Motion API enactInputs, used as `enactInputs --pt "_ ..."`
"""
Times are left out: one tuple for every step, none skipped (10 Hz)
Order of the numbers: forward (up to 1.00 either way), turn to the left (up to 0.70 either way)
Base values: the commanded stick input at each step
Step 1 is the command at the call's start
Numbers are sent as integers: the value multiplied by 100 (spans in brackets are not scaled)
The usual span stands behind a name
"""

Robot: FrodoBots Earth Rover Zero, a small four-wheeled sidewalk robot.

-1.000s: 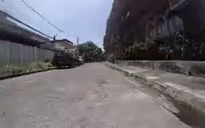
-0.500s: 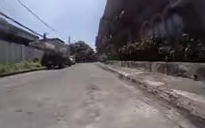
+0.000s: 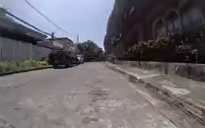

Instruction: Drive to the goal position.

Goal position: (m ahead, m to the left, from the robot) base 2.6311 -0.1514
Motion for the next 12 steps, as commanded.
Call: enactInputs --pt "100 11" --pt "100 11" --pt "100 11" --pt "100 0" --pt "100 -17" --pt "100 -29" --pt "100 -27" --pt "100 -7" --pt "100 11" --pt "100 11" --pt "100 3" --pt "100 -13"
